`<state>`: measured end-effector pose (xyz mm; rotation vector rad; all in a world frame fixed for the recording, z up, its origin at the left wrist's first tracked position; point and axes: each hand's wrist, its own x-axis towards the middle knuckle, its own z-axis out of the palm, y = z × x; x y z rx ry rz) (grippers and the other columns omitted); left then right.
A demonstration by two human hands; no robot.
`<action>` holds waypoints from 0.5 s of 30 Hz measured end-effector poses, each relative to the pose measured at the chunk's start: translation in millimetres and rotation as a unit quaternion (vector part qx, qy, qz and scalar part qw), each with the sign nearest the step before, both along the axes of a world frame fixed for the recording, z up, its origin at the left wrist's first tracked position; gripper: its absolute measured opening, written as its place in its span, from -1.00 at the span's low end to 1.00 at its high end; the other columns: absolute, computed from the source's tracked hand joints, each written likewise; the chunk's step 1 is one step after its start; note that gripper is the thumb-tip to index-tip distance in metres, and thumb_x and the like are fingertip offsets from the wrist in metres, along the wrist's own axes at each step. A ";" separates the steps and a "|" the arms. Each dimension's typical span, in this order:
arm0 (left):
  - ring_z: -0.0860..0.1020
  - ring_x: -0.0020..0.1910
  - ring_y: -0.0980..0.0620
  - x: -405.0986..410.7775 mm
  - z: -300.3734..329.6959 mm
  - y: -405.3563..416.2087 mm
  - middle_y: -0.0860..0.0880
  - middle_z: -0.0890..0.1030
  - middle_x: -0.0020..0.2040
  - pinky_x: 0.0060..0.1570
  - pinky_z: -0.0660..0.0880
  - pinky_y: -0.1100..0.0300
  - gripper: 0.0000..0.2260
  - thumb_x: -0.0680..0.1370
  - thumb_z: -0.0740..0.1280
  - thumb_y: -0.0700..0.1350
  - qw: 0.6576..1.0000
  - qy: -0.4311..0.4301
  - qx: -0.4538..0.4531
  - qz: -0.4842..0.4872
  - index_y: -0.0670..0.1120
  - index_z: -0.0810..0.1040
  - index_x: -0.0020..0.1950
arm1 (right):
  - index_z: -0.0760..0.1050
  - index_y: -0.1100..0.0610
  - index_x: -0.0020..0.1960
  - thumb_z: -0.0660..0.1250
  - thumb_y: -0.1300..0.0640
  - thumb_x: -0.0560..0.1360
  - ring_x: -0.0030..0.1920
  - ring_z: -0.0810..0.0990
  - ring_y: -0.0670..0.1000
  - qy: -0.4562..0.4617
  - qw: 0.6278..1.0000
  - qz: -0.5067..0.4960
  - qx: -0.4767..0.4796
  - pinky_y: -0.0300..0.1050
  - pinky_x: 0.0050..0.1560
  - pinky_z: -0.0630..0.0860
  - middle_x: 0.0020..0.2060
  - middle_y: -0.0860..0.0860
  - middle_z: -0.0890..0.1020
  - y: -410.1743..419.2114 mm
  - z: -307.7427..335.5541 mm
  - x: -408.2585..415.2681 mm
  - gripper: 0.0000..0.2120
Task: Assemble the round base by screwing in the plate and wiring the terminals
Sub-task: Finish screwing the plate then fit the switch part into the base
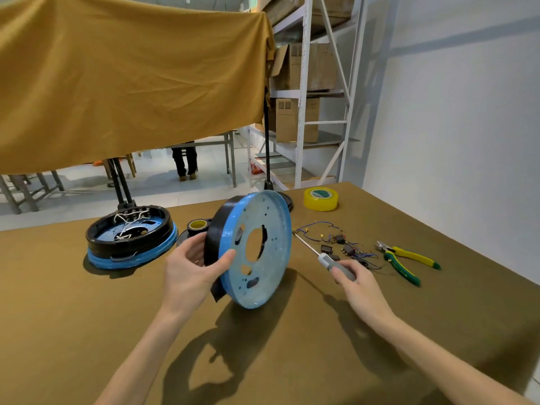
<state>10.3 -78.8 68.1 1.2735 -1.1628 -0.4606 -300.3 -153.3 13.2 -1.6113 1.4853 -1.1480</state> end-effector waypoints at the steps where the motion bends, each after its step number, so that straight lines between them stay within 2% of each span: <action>1: 0.59 0.09 0.42 -4.8 1.8 1.3 0.36 0.66 0.01 -0.01 0.48 0.56 -0.41 0.30 0.64 0.06 0.999 -0.035 -0.020 0.005 0.10 0.53 0.29 | 0.53 0.05 0.19 0.31 0.06 0.66 -0.20 0.55 -0.06 0.046 0.999 -0.021 -0.001 -0.30 -0.30 0.42 -0.09 -0.06 0.62 2.7 -9.3 -1.6 -0.86; 3: 0.56 0.13 0.43 -10.7 1.6 3.2 0.46 0.62 0.06 0.02 0.46 0.57 -0.35 0.30 0.67 0.03 0.995 -0.091 -0.045 0.010 0.12 0.50 0.33 | 0.47 0.10 0.30 0.29 0.08 0.67 -0.07 0.54 -0.05 0.138 0.990 -0.039 -0.007 -0.21 -0.11 0.44 0.02 -0.04 0.57 6.0 -23.5 -6.0 -0.77; 5: 0.56 0.19 0.33 -13.5 -2.5 3.7 0.35 0.61 0.16 0.12 0.50 0.46 -0.31 0.30 0.68 0.06 0.985 -0.162 -0.046 0.019 0.07 0.52 0.38 | 0.45 0.12 0.34 0.31 0.08 0.66 0.02 0.51 -0.05 0.216 0.975 -0.034 -0.031 -0.15 0.05 0.48 0.08 -0.02 0.53 8.4 -34.1 -8.8 -0.72; 7: 0.51 0.23 0.27 -17.1 -8.8 5.2 0.23 0.56 0.23 0.22 0.46 0.36 -0.22 0.30 0.69 0.06 0.971 -0.235 -0.033 0.012 0.07 0.47 0.46 | 0.43 0.07 0.35 0.33 0.06 0.64 0.04 0.49 -0.07 0.290 0.954 -0.036 -0.060 -0.17 0.10 0.48 0.11 -0.02 0.53 9.8 -38.4 -9.5 -0.69; 9: 0.45 0.24 0.22 -23.5 -16.9 7.4 0.23 0.51 0.23 0.29 0.38 0.25 -0.21 0.30 0.69 0.06 0.951 -0.307 -0.025 0.000 0.10 0.45 0.47 | 0.40 0.03 0.38 0.32 0.02 0.63 0.04 0.45 -0.07 0.345 0.935 -0.045 -0.073 -0.21 0.09 0.43 0.16 -0.01 0.53 8.6 -38.5 -9.2 -0.66; 12: 0.36 0.24 0.21 -37.9 -31.7 9.1 0.27 0.51 0.21 0.36 0.23 0.15 -0.24 0.27 0.67 0.12 0.905 -0.424 -0.042 -0.004 0.13 0.49 0.42 | 0.39 0.01 0.40 0.29 -0.02 0.63 0.15 0.48 -0.01 0.388 0.917 -0.072 -0.057 -0.15 0.17 0.41 0.21 0.01 0.52 3.7 -33.7 -8.8 -0.63; 14: 0.37 0.29 0.17 -48.6 -45.0 9.8 0.24 0.55 0.26 0.41 0.27 0.12 -0.30 0.34 0.65 0.10 0.886 -0.462 -0.018 -0.039 0.12 0.49 0.43 | 0.40 0.03 0.40 0.29 0.00 0.64 0.23 0.48 0.04 0.395 0.913 -0.089 -0.048 -0.09 0.23 0.41 0.24 0.03 0.52 -1.3 -27.4 -7.8 -0.64; 15: 0.38 0.32 0.15 -52.2 -52.7 9.5 0.21 0.56 0.29 0.43 0.32 0.11 -0.35 0.39 0.62 0.09 0.881 -0.469 -0.008 -0.058 0.11 0.49 0.44 | 0.42 0.05 0.39 0.28 0.03 0.64 0.24 0.48 0.04 0.368 0.923 -0.095 -0.059 -0.09 0.23 0.41 0.24 0.04 0.52 -3.2 -23.7 -6.3 -0.67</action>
